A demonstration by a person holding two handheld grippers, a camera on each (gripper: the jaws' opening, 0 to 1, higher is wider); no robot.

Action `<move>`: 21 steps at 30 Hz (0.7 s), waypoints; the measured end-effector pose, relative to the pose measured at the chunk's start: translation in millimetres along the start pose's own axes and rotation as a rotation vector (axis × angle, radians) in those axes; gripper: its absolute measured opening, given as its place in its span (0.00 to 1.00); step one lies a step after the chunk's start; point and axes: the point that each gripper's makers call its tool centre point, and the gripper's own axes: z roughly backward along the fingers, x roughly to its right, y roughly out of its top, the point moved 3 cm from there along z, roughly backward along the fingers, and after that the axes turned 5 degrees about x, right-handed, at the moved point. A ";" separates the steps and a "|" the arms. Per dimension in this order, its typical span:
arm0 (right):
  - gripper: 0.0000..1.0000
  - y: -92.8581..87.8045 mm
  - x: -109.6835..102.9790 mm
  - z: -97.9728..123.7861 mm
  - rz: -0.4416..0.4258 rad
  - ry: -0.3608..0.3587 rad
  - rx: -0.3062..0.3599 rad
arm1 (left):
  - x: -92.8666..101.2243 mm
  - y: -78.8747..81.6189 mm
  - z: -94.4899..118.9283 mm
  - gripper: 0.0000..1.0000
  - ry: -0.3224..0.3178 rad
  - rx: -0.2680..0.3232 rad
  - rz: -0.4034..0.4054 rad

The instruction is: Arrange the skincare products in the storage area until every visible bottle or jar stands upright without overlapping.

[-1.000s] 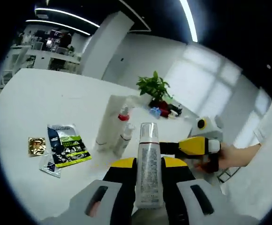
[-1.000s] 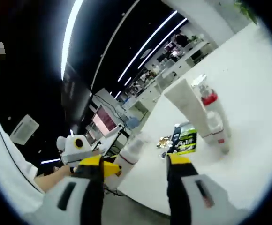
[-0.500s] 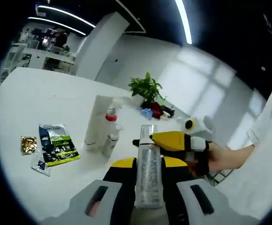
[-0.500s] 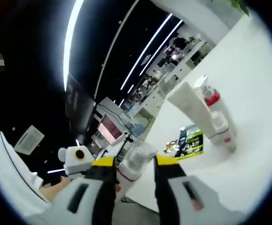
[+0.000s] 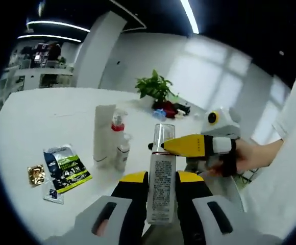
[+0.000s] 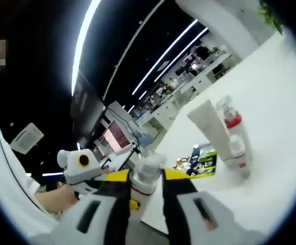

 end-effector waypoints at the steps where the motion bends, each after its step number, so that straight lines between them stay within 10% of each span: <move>1: 0.22 1.2 -1.2 -0.2 0.040 -0.004 -0.011 | 0.3 -0.3 -0.6 0.17 -0.002 -0.013 -0.021; 21: 0.20 -1.3 -20.8 -8.1 0.610 -0.143 -0.151 | -5.7 -5.8 -16.9 0.17 0.026 -0.179 -0.252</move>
